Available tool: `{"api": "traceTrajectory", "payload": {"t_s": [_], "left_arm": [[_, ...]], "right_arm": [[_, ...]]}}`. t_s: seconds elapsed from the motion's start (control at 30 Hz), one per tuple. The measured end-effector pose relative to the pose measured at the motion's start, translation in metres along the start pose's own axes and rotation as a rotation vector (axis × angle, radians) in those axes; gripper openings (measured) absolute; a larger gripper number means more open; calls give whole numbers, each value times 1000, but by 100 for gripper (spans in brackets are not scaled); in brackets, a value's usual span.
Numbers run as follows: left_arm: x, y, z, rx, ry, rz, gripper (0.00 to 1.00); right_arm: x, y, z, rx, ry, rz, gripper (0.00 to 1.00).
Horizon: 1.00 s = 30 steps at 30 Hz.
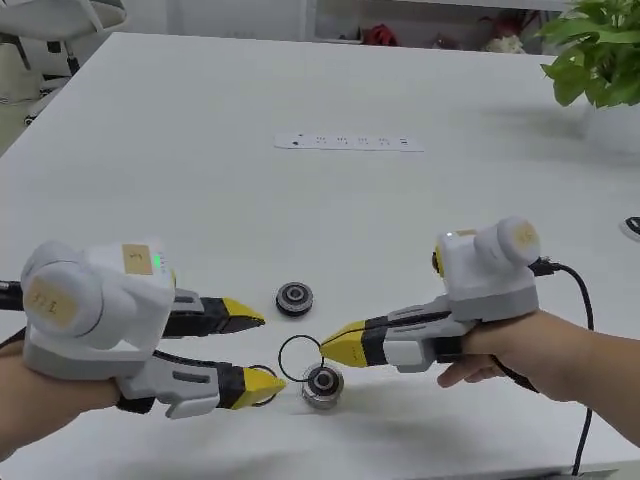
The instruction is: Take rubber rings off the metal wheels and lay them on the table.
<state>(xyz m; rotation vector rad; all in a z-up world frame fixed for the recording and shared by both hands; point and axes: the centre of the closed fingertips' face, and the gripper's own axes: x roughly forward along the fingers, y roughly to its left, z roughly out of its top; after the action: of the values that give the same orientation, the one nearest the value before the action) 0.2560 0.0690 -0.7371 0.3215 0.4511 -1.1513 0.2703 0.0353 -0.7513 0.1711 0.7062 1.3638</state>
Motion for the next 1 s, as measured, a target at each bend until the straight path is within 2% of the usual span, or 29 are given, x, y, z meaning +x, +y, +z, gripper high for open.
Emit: {"api": "traceTrajectory", "payload": {"t_s": [0.53, 1.0], "left_arm": [[-18, 8, -5, -22, -15, 51, 52], [-32, 18, -9, -34, -18, 95, 55]], "right_arm": [[19, 9, 6, 2, 18, 29, 0], [34, 10, -4, 10, 69, 34, 0]]}}
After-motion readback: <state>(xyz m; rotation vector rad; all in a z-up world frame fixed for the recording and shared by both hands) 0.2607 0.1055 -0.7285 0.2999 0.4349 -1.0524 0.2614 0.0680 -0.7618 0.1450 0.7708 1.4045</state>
